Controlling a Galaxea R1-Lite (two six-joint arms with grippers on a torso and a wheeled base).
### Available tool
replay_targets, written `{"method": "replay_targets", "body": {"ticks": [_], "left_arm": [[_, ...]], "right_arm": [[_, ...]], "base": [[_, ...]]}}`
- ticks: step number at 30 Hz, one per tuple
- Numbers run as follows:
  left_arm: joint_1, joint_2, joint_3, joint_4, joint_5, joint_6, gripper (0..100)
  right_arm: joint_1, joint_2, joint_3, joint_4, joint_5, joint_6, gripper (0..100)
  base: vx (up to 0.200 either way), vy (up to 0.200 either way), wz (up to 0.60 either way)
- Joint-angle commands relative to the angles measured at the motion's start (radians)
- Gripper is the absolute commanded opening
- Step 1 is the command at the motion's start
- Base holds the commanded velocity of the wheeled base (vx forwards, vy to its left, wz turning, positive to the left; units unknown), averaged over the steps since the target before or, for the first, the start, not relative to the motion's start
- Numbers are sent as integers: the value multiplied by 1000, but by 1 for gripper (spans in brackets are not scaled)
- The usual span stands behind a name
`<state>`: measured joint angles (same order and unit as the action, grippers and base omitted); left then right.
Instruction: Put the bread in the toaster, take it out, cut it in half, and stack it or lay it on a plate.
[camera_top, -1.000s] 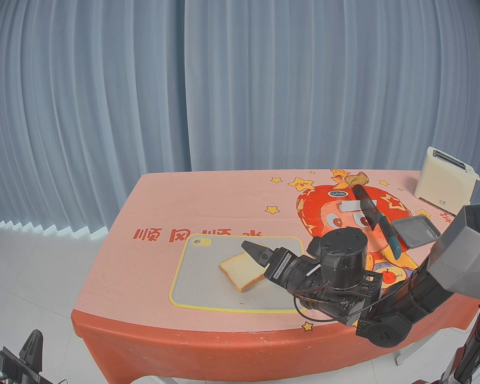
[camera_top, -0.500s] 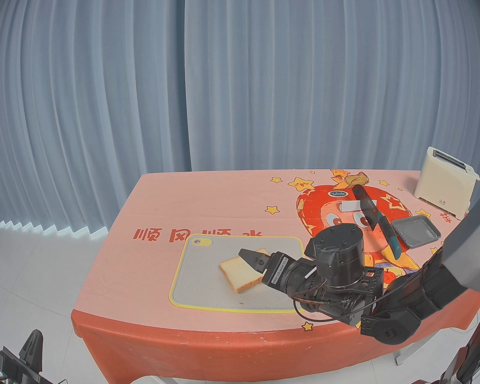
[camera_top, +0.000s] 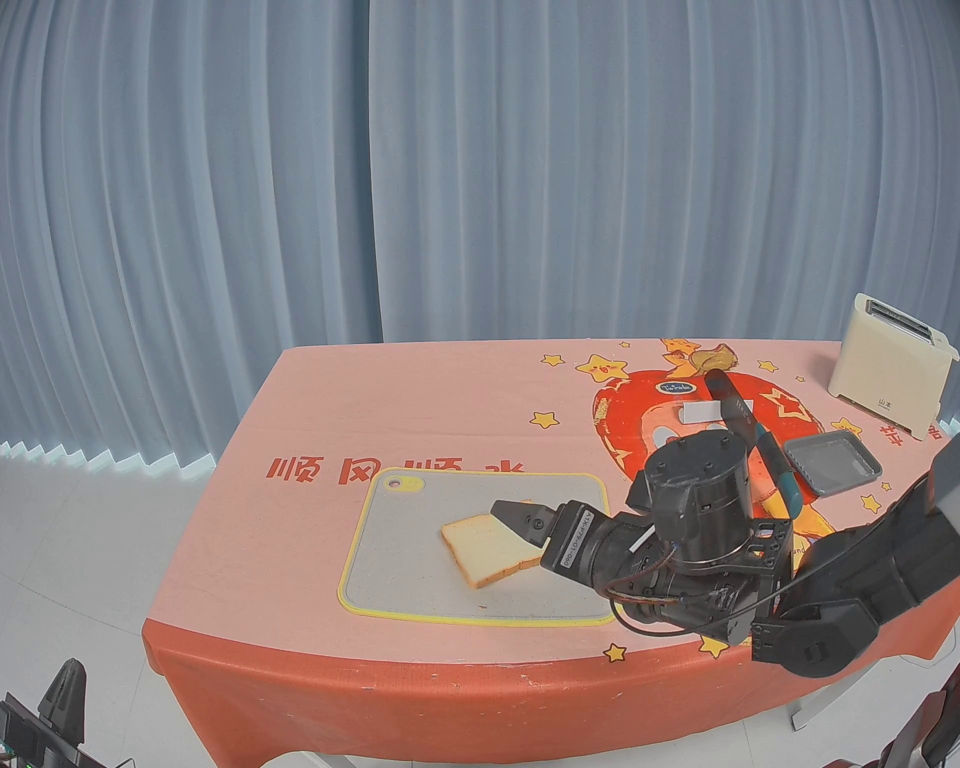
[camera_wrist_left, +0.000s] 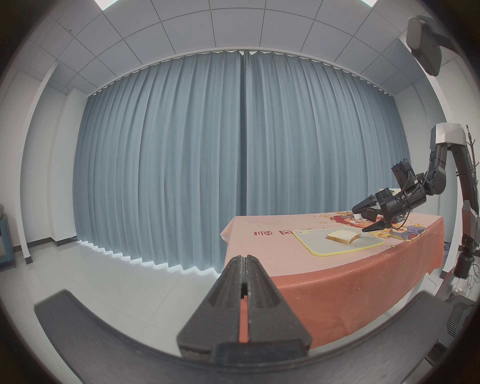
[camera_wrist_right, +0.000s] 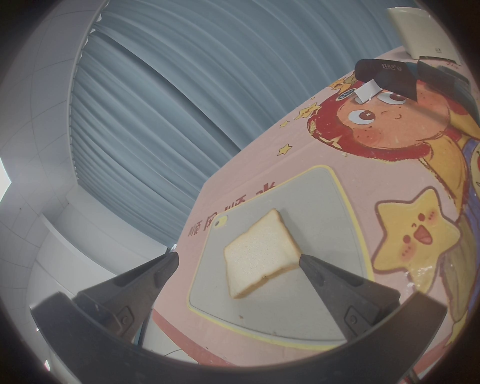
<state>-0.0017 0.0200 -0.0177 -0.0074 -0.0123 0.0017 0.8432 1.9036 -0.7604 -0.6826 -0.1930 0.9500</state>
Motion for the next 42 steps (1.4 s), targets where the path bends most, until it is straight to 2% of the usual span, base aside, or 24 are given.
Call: {"method": "replay_targets", "body": {"ticks": [1, 9, 17, 24, 25, 28, 29, 31, 36, 37, 38, 40, 42], "left_arm": [[0, 1, 18, 0, 0, 0, 0], [0, 0, 18, 0, 0, 0, 0], [0, 0, 18, 0, 0, -2, 0], [0, 0, 18, 0, 0, -2, 0], [0, 0, 18, 0, 0, -2, 0], [0, 0, 18, 0, 0, -2, 0], [0, 0, 18, 0, 0, -2, 0], [0, 0, 18, 0, 0, -2, 0], [0, 0, 18, 0, 0, -2, 0], [0, 0, 18, 0, 0, -2, 0], [0, 0, 18, 0, 0, -2, 0], [0, 0, 18, 0, 0, -2, 0], [0, 0, 18, 0, 0, -2, 0]], "right_arm": [[4, -51, -25, 115, 3, 7, 100], [42, -107, -22, 259, 7, 7, 100], [43, -178, -17, 386, 20, 4, 100], [45, -321, 20, 425, 20, -7, 100], [43, -344, 35, 425, 18, -19, 100], [27, -425, 99, 419, 18, -119, 100], [25, -434, 107, 417, 18, -129, 100], [8, -509, 136, 410, 12, -212, 100], [-36, -615, 133, 406, 18, -366, 100], [-36, -615, 133, 406, 18, -366, 100], [-52, -650, 131, 405, 24, -398, 100], [-62, -663, 133, 403, 47, -401, 100], [-95, -663, 122, 403, 92, -402, 100]], "base": [[0, 0, 0], [0, 0, 0], [0, 0, 0], [0, 0, 0], [0, 0, 0], [0, 0, 0], [0, 0, 0], [0, 0, 0], [0, 0, 0], [0, 0, 0], [0, 0, 0], [0, 0, 0], [0, 0, 0]]}}
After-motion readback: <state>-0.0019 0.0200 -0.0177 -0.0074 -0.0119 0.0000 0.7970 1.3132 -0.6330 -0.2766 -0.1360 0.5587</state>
